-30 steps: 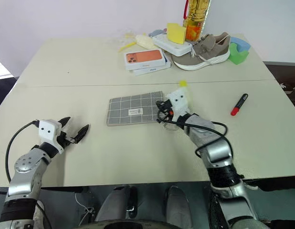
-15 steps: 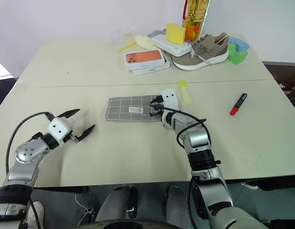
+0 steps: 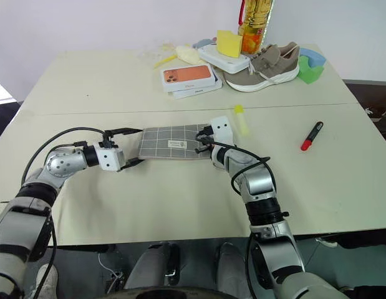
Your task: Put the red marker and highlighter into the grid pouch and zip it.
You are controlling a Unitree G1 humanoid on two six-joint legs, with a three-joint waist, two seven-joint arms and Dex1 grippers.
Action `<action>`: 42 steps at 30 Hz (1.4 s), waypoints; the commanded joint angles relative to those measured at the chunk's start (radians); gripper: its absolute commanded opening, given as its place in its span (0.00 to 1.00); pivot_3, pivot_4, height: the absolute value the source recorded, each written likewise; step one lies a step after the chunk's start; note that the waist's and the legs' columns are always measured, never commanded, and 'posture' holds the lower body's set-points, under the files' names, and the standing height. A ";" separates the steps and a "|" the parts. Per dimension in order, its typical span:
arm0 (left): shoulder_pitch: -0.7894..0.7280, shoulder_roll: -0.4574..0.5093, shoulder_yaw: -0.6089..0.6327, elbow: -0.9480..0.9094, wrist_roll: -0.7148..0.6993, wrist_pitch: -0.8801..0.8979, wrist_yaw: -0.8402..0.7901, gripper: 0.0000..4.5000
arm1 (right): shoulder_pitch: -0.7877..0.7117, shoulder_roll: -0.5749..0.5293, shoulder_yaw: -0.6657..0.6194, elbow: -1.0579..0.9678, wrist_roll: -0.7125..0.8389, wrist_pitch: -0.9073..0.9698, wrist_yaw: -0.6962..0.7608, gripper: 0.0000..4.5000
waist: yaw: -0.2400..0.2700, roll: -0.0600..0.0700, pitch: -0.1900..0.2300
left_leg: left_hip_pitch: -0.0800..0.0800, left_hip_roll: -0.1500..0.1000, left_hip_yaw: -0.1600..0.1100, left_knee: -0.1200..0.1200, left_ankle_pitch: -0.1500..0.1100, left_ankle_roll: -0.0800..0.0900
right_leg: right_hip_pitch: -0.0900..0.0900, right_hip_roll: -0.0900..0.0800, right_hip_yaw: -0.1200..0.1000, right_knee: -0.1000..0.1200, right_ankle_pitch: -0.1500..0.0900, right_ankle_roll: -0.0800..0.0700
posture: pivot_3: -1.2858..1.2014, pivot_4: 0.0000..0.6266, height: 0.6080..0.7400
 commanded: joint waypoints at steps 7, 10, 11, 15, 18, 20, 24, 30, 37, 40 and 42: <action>-0.088 -0.025 -0.083 0.115 0.109 -0.084 0.099 0.26 | 0.017 0.002 0.017 -0.017 -0.020 0.021 -0.009 0.00 | 0.001 0.000 0.000 | 0.000 0.000 0.000 0.000 0.000 0.000 | 0.000 0.000 0.000 0.000 0.000 0.000 | 0.52 0.24 1.00; -0.094 -0.027 -0.093 0.124 0.120 -0.097 0.128 0.01 | 0.020 0.006 0.018 -0.025 -0.023 0.018 -0.008 0.00 | 0.002 0.000 0.000 | 0.000 0.000 0.000 0.000 0.000 0.000 | 0.000 0.000 0.000 0.000 0.000 0.000 | 0.52 0.24 1.00; -0.086 -0.030 -0.083 0.126 0.104 -0.100 0.135 0.01 | 0.021 0.007 0.014 -0.031 -0.023 0.010 -0.009 0.00 | 0.002 0.000 0.000 | 0.000 0.000 0.000 0.000 0.000 0.000 | 0.000 0.000 0.000 0.000 0.000 0.001 | 0.52 0.24 1.00; -0.055 -0.053 -0.029 0.129 -0.050 -0.041 0.008 0.01 | 0.013 -0.020 -0.011 -0.071 -0.034 -0.044 -0.006 0.00 | 0.002 0.000 0.000 | 0.000 0.000 0.000 0.000 0.000 0.000 | 0.000 0.000 0.000 0.000 0.000 0.001 | 0.52 0.24 1.00; -0.013 -0.079 0.053 0.052 -0.253 0.112 -0.156 0.00 | 0.013 -0.068 -0.065 -0.146 0.010 -0.047 0.042 0.12 | 0.000 0.000 0.001 | -0.001 0.000 0.000 0.000 0.000 0.000 | -0.001 -0.001 0.000 0.000 0.000 0.001 | 0.52 0.24 1.00; 0.034 -0.087 0.101 -0.060 -0.369 0.248 -0.229 0.00 | 0.022 -0.123 -0.071 -0.191 0.008 -0.040 0.070 0.28 | -0.003 -0.001 0.001 | -0.002 0.000 0.000 0.000 0.000 0.000 | -0.002 -0.001 0.000 0.000 0.000 0.001 | 0.52 0.24 1.00; 0.223 -0.068 0.151 -0.462 -0.516 0.591 -0.242 0.00 | 0.044 -0.219 -0.110 -0.278 0.030 -0.008 0.115 0.73 | -0.020 -0.001 0.002 | -0.002 0.001 -0.003 0.000 0.000 0.000 | -0.003 -0.001 0.000 0.000 0.000 0.001 | 0.52 0.24 1.00; 0.483 -0.053 0.190 -0.942 -0.533 0.895 -0.130 0.00 | 0.095 -0.264 -0.068 -0.405 0.073 0.053 0.180 0.98 | -0.025 0.000 0.002 | -0.001 0.002 -0.003 -0.001 0.000 0.000 | -0.003 0.001 0.003 0.000 0.000 0.001 | 0.52 0.24 1.00; 0.572 -0.062 0.201 -1.124 -0.521 1.025 -0.081 0.00 | 0.109 -0.211 -0.003 -0.400 0.057 0.086 0.142 0.98 | -0.015 0.000 0.002 | -0.001 0.001 -0.003 0.000 0.000 0.000 | -0.002 0.001 0.003 0.000 0.000 0.000 | 0.52 0.24 1.00; 0.575 -0.064 0.204 -1.133 -0.515 1.046 -0.077 0.00 | 0.107 -0.207 -0.007 -0.398 0.058 0.096 0.133 0.98 | -0.016 0.000 0.002 | -0.001 0.001 -0.003 0.000 0.000 0.000 | -0.002 0.000 0.003 -0.001 0.000 0.000 | 0.52 0.24 1.00; 0.579 -0.065 0.206 -1.123 -0.502 1.047 -0.069 0.00 | 0.113 -0.216 -0.027 -0.410 0.067 0.095 0.135 0.98 | -0.017 0.000 0.002 | -0.001 0.001 -0.003 0.000 0.000 0.000 | -0.002 0.000 0.003 -0.001 0.000 0.000 | 0.52 0.24 1.00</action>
